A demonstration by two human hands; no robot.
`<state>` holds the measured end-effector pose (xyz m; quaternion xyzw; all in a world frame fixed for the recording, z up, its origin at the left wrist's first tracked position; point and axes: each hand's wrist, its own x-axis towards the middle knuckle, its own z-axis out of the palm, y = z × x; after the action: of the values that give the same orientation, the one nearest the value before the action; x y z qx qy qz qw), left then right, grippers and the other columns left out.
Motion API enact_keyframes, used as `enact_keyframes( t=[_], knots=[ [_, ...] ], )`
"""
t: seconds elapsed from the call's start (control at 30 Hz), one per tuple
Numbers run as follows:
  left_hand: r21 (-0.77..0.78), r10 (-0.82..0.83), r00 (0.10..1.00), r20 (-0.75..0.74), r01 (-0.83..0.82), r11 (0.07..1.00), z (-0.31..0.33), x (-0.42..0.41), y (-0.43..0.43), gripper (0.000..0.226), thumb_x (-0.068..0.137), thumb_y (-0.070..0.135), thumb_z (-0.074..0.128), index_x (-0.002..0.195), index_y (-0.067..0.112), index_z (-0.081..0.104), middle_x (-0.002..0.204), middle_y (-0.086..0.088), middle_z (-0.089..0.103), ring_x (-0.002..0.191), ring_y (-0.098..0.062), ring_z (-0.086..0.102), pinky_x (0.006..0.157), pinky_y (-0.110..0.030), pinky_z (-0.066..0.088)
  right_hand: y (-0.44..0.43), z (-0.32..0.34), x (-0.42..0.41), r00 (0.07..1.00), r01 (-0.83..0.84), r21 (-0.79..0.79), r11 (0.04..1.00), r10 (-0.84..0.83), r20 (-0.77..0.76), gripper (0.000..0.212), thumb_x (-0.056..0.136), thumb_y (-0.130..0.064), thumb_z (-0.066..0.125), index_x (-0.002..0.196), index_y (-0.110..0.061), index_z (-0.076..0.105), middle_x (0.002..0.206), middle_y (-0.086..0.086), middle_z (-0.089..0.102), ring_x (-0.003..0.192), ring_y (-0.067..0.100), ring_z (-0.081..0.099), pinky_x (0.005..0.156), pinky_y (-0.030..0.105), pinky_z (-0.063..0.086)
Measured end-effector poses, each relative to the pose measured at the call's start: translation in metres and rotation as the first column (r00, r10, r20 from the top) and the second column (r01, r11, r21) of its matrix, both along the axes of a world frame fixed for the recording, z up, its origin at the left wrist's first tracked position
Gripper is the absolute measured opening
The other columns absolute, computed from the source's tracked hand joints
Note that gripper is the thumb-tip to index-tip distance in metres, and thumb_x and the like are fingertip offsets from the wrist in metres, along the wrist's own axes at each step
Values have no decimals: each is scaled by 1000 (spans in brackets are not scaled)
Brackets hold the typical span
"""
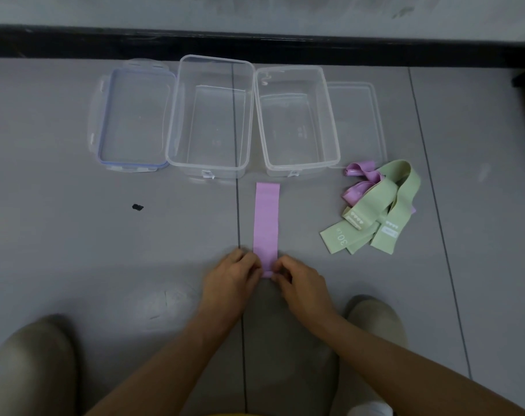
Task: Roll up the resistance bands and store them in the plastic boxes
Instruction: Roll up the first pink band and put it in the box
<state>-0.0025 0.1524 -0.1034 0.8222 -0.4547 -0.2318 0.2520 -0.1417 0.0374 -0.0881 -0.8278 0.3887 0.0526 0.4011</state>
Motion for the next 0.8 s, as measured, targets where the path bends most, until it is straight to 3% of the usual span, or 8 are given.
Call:
enact_keyframes(
  t=[0.3, 0.47, 0.6, 0.7, 0.8],
  knots=[
    [-6, -73, 994, 78, 74, 997, 4, 3, 6, 22, 89, 41, 53, 95, 26, 69, 94, 7, 62, 85, -15, 61, 67, -29, 50, -2, -2, 1, 1000, 5, 5, 1000, -4, -19, 12, 95, -44, 56, 94, -32, 56, 94, -14, 66, 83, 9, 61, 78, 38, 53],
    [-9, -55, 995, 85, 55, 998, 3, 5, 3, 7, 88, 34, 65, 90, 27, 64, 92, 8, 61, 84, -16, 60, 66, -34, 51, -4, 1, -1, 999, 32, 9, 999, -33, 21, 14, 93, -45, 59, 93, -31, 60, 92, -17, 66, 81, 2, 60, 78, 26, 51],
    [13, -48, 992, 118, 47, 999, -2, 6, 1, 15, 89, 39, 60, 85, 26, 65, 89, 6, 59, 81, -17, 58, 63, -37, 50, -7, 1, 0, 1000, -6, -10, 1000, 6, 11, 12, 93, -42, 61, 95, -30, 61, 91, -16, 65, 78, 2, 57, 74, 22, 48],
    [-4, -20, 992, 123, 21, 1000, -2, 5, -1, 22, 89, 43, 56, 83, 25, 66, 88, 5, 58, 79, -16, 58, 61, -35, 50, -8, 2, 0, 999, -49, -17, 999, 49, -20, 11, 93, -38, 62, 100, -30, 61, 95, -16, 64, 77, 0, 53, 70, 9, 38],
    [-12, -7, 991, 132, 8, 1000, -2, 4, -3, 24, 89, 42, 53, 84, 23, 67, 87, 4, 59, 78, -18, 59, 60, -36, 51, -11, 3, 2, 999, -27, -10, 1000, 27, -19, 9, 94, -39, 62, 94, -30, 59, 88, -19, 61, 74, -1, 52, 66, 5, 35]
  ],
)
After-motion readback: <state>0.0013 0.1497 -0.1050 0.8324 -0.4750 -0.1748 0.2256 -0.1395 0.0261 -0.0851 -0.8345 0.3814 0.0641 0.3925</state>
